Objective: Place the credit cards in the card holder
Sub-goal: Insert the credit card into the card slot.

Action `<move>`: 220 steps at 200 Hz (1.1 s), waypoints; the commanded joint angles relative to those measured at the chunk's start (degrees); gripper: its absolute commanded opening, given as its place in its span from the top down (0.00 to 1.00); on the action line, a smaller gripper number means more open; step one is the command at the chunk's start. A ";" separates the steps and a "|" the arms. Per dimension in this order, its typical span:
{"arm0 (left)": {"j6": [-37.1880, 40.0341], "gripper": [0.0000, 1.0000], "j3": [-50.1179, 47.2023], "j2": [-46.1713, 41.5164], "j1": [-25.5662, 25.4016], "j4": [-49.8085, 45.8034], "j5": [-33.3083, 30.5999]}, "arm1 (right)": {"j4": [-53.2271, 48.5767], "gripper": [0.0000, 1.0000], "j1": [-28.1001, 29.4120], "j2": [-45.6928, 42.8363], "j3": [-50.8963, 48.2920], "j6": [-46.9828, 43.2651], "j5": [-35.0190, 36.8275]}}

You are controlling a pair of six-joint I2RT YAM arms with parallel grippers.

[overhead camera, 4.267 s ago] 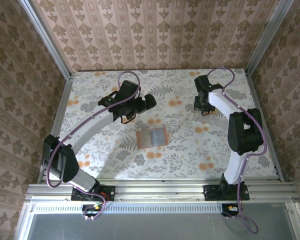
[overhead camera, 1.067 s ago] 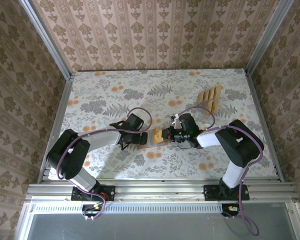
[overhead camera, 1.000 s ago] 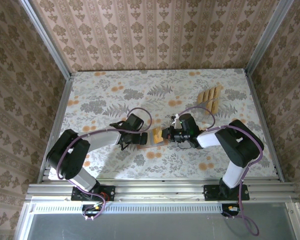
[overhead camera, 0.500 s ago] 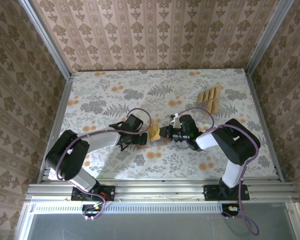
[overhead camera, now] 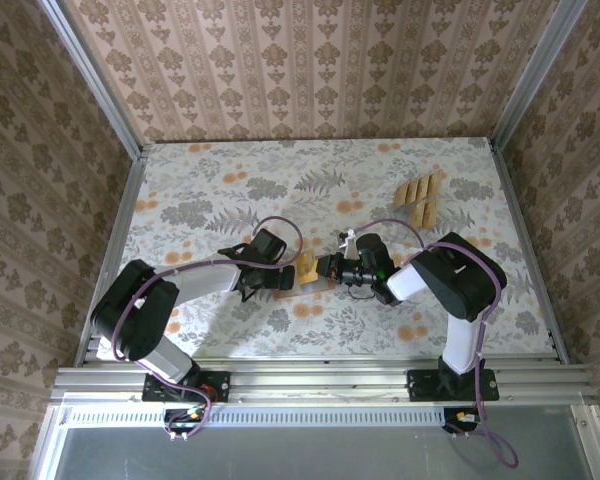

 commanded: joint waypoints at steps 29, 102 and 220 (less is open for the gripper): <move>-0.47 0.00 -1.60 -0.14 0.24 -2.66 -1.44 | 3.04 1.00 0.42 1.87 -1.22 0.22 1.79; -0.53 0.00 -1.82 -0.43 0.25 -2.83 -1.75 | 2.90 1.00 1.34 2.71 -1.42 0.09 1.55; -0.62 0.00 -2.22 -0.64 0.20 -2.65 -1.66 | 2.45 1.00 2.17 2.12 -3.19 0.21 2.82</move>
